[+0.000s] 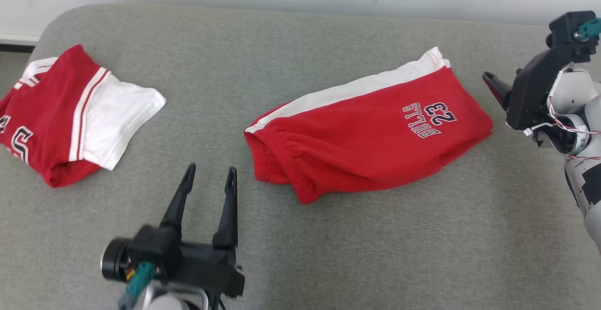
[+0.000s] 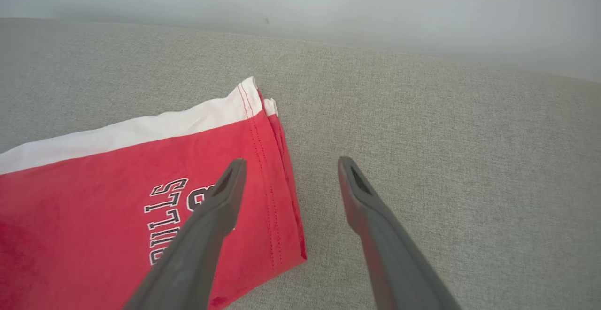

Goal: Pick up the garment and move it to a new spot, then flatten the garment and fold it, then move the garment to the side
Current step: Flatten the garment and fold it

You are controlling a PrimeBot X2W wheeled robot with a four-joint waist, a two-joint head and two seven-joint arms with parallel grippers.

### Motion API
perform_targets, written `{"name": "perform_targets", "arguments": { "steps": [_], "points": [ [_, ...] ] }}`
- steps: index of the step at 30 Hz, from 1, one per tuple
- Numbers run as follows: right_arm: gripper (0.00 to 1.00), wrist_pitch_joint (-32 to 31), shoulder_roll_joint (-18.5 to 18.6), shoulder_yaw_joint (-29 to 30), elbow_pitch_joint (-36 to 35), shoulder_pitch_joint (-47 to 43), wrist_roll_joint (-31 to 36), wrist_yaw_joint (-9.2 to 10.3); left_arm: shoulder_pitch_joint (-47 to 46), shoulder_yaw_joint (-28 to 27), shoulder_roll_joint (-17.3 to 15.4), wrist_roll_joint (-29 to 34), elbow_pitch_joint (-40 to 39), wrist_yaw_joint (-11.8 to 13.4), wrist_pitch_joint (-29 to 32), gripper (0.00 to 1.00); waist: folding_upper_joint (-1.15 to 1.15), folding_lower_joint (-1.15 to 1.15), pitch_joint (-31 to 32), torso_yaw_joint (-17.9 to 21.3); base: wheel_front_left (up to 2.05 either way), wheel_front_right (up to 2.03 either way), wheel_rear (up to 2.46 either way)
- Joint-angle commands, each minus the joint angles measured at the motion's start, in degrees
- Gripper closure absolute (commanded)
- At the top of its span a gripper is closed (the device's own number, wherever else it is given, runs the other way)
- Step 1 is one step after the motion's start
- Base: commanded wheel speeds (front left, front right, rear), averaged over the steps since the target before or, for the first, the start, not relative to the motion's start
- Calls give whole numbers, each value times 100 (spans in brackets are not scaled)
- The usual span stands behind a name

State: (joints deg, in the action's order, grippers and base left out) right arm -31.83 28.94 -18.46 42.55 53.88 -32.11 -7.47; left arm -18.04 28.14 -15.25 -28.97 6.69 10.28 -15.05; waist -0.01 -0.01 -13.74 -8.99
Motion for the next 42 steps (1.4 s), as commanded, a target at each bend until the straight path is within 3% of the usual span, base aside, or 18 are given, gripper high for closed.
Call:
{"name": "perform_targets", "arguments": {
  "steps": [1,12,24,25,27,42],
  "points": [
    [0,-84,-90,173,94,-107,151,-7,321,-143,102,326,-243,11,-17,0,1,1,-64,-151,0,0,0],
    [0,-372,-266,1079,525,145,999,-7,946,-484,461,1430,-343,-212,-17,0,1,1,-521,-516,0,0,0],
    [0,-984,-743,1654,659,8,1982,-7,1069,-986,893,1679,-228,-567,-18,0,1,1,-836,-664,0,0,0],
    [28,-1052,-800,1666,627,-35,2063,-7,1067,-1011,920,1685,-212,-594,-18,0,1,1,-837,-657,0,0,0],
    [100,-1146,-900,1686,521,-119,2108,-10,1063,-1064,965,1711,-172,-662,-18,0,1,1,-837,-634,0,0,0],
    [100,-1101,-660,2602,-904,-1061,2673,5,1101,-1351,1106,1832,168,-1009,-18,0,1,1,-514,-212,0,0,0]
  ]
}}
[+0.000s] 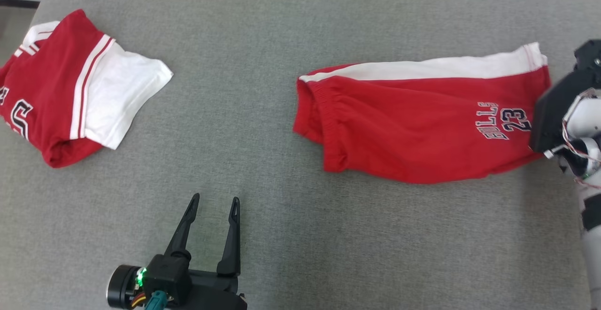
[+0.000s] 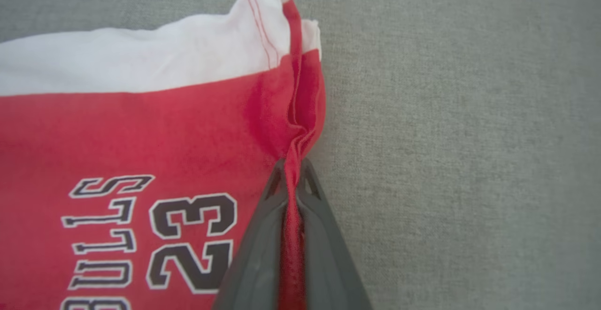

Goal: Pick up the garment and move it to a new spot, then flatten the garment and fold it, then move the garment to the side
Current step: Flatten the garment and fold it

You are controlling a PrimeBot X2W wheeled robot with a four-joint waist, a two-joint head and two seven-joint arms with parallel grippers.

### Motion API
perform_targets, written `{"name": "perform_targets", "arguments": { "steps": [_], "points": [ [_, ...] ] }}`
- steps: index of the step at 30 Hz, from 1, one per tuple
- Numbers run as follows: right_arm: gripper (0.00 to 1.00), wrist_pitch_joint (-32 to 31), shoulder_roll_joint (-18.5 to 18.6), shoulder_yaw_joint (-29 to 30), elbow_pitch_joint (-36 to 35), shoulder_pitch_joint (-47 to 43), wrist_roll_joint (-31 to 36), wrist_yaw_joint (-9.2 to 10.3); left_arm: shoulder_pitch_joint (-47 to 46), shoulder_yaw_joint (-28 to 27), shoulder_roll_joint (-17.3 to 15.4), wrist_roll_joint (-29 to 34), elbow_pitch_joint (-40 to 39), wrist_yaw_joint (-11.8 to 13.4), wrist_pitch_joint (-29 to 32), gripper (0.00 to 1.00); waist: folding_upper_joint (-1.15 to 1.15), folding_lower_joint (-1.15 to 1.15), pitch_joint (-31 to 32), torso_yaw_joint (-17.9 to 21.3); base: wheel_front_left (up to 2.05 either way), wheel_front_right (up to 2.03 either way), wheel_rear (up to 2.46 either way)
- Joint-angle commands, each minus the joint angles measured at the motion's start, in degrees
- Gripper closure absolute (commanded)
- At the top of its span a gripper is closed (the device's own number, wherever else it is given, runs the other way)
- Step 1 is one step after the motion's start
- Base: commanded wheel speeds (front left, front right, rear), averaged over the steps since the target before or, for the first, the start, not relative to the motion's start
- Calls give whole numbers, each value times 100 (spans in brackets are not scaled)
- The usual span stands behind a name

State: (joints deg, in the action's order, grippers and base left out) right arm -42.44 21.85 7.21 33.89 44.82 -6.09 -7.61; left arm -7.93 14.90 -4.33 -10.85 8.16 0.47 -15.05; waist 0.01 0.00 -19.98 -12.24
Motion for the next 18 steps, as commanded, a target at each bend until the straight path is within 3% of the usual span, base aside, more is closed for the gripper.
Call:
{"name": "perform_targets", "arguments": {
  "steps": [1,12,18],
  "points": [
    [100,-28,100,105,-162,-241,119,19,90,-39,18,24,36,-41,-18,0,-1,0,138,147,0,0,0],
    [100,256,277,674,-1185,-835,744,16,89,-82,67,82,160,-128,-18,0,-1,0,332,349,0,0,0],
    [100,193,-35,559,-1417,-826,768,15,109,-85,90,81,247,-178,-18,0,-1,0,476,293,0,0,0]
  ]
}}
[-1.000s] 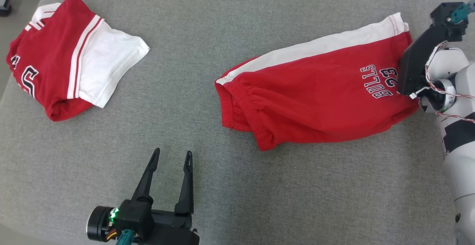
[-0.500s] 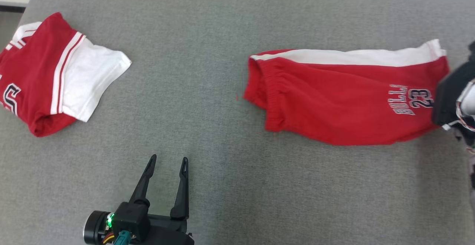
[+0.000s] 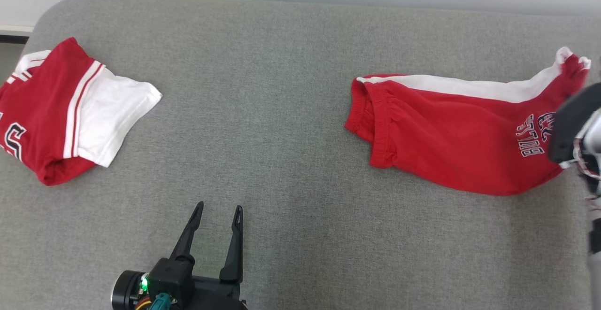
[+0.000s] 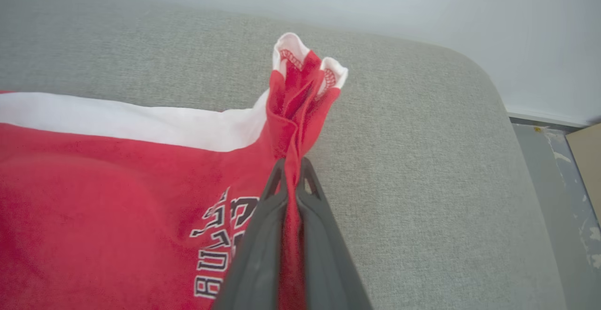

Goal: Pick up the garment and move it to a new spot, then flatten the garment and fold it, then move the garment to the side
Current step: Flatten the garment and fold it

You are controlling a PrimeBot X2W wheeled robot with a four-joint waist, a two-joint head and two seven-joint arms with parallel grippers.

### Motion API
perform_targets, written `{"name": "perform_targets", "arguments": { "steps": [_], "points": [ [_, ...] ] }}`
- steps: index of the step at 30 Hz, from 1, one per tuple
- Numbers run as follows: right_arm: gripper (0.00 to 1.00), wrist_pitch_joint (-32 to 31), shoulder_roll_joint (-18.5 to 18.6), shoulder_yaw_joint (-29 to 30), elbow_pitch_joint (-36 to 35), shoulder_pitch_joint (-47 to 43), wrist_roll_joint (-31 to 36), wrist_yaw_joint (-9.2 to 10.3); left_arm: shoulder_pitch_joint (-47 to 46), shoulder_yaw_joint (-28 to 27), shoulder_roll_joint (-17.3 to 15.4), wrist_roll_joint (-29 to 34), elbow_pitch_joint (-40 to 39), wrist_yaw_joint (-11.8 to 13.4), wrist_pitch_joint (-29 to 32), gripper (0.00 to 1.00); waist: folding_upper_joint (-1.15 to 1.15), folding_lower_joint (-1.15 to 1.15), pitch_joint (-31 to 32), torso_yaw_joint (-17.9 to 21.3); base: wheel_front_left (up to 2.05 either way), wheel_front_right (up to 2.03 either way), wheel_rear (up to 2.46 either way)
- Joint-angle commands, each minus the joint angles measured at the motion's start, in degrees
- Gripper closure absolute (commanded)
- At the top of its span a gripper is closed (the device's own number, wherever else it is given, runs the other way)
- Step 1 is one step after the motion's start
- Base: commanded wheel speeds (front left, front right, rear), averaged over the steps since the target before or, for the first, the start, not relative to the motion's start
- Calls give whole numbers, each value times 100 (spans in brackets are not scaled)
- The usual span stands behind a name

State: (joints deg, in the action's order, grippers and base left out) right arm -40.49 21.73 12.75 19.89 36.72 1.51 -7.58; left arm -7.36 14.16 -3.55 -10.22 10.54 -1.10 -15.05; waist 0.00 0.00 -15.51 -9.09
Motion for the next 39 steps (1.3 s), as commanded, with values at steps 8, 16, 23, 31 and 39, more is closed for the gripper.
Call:
{"name": "perform_targets", "arguments": {
  "steps": [8,16,23,31,39],
  "points": [
    [100,-128,-535,-853,-3,195,-380,13,157,3,38,-34,126,-47,-18,0,0,0,249,-175,0,0,0],
    [100,107,-965,-1475,569,554,-507,12,226,15,56,-81,195,-72,-18,0,0,0,369,-345,0,0,0],
    [100,359,-1148,-1824,1140,787,-535,12,282,29,64,-112,216,-73,-18,0,0,0,410,-481,0,0,0],
    [100,584,-1371,-2020,1829,1004,-652,12,257,30,68,-124,232,-74,-18,0,0,0,366,-561,0,0,0],
    [0,964,-1532,-2047,2117,1177,-1069,12,221,10,70,-155,243,-42,-18,0,0,0,349,-553,0,0,0]
  ]
}}
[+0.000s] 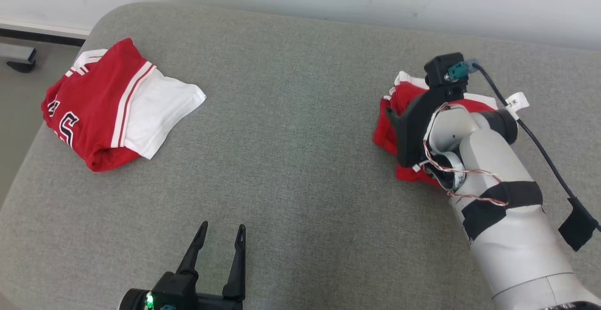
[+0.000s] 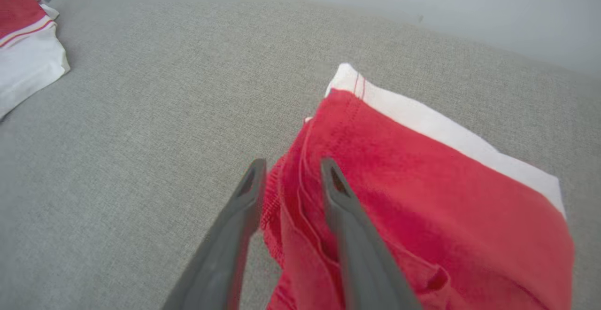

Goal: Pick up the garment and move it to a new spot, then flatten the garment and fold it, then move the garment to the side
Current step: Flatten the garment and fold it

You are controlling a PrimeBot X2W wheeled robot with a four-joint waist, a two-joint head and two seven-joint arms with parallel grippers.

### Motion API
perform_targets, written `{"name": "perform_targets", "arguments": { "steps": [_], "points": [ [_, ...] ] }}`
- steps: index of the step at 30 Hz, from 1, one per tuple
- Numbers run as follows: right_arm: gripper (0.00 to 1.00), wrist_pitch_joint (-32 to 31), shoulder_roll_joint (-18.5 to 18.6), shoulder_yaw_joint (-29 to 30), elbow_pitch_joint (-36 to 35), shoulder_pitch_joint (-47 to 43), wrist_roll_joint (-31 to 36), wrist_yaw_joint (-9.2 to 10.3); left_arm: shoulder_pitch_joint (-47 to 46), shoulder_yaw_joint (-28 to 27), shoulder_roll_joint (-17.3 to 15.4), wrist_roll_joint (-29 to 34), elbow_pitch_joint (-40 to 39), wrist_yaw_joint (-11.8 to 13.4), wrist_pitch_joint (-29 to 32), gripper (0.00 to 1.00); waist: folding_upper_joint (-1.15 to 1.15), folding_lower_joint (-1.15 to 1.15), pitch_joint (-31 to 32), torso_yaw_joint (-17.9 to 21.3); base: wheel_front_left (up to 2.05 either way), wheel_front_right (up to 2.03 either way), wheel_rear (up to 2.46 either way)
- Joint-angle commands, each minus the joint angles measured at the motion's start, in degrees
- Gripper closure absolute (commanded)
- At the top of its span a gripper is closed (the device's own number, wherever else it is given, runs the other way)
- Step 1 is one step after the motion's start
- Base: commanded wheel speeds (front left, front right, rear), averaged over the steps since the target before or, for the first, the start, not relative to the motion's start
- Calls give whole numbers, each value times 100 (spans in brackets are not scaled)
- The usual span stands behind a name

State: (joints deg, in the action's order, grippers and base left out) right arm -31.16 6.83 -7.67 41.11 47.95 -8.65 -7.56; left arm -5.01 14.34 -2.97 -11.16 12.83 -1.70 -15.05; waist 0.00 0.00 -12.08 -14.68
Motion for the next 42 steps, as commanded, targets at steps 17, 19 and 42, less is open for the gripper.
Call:
{"name": "perform_targets", "arguments": {
  "steps": [17,19,42],
  "points": [
    [69,912,1054,474,-224,-484,-205,11,123,-47,13,-69,-14,6,-18,0,0,0,231,250,0,0,0],
    [100,1110,1158,505,-239,-661,24,11,93,-35,13,-86,-26,5,-18,0,0,0,171,243,0,0,0],
    [100,1533,261,-842,-904,-1629,131,11,29,-68,13,-84,17,-17,-18,0,0,0,118,290,0,0,0]
  ]
}}
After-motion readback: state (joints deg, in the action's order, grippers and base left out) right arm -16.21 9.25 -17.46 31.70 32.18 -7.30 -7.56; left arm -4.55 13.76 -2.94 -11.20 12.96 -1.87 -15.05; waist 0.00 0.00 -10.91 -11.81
